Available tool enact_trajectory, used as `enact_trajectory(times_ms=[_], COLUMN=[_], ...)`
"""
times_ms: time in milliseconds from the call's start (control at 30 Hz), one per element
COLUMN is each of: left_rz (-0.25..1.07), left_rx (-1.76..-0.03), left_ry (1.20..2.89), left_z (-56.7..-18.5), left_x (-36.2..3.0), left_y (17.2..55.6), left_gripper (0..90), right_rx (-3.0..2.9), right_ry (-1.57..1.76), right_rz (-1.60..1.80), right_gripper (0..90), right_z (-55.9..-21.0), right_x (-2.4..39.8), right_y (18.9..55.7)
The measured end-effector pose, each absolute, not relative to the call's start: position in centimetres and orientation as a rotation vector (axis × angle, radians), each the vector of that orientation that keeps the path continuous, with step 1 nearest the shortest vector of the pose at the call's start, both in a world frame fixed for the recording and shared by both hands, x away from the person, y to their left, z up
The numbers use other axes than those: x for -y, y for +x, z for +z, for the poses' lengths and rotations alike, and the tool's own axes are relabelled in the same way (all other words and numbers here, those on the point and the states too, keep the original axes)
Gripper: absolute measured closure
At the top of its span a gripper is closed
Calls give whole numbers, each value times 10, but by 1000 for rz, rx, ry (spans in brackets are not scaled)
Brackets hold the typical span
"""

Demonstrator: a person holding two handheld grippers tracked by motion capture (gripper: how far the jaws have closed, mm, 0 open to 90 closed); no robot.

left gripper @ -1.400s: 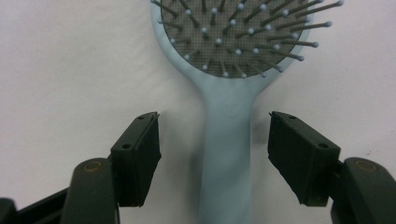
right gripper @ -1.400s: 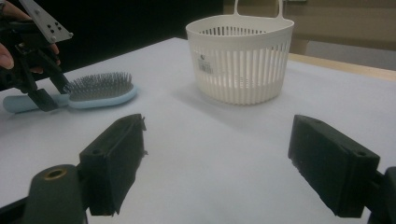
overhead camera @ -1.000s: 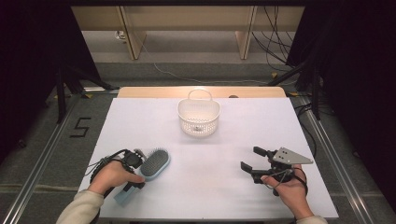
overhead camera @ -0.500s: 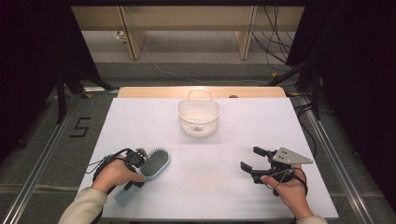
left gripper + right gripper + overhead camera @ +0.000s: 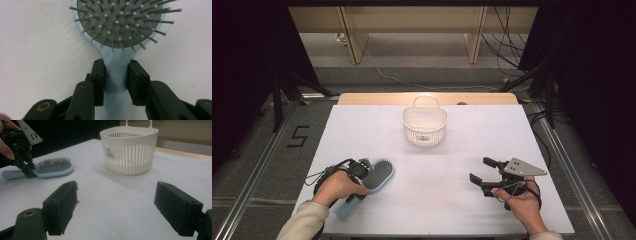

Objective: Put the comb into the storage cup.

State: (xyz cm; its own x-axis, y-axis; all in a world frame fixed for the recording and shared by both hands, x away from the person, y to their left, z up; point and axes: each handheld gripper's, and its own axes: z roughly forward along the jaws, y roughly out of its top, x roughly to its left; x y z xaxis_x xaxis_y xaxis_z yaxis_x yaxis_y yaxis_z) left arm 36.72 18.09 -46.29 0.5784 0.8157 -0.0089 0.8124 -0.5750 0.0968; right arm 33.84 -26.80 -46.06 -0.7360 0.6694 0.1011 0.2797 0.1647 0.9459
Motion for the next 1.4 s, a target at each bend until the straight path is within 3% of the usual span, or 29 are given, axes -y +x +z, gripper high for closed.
enact_trajectory(times_ms=[1400], left_rz=[139], left_rx=[-1340], left_ry=[2633], left_z=[-459], left_x=[-188], left_y=[357], left_gripper=[699], right_rx=[-2107], right_ry=[909], right_rz=[1597], right_gripper=[194], right_z=[-461], right_x=[268], right_y=[338])
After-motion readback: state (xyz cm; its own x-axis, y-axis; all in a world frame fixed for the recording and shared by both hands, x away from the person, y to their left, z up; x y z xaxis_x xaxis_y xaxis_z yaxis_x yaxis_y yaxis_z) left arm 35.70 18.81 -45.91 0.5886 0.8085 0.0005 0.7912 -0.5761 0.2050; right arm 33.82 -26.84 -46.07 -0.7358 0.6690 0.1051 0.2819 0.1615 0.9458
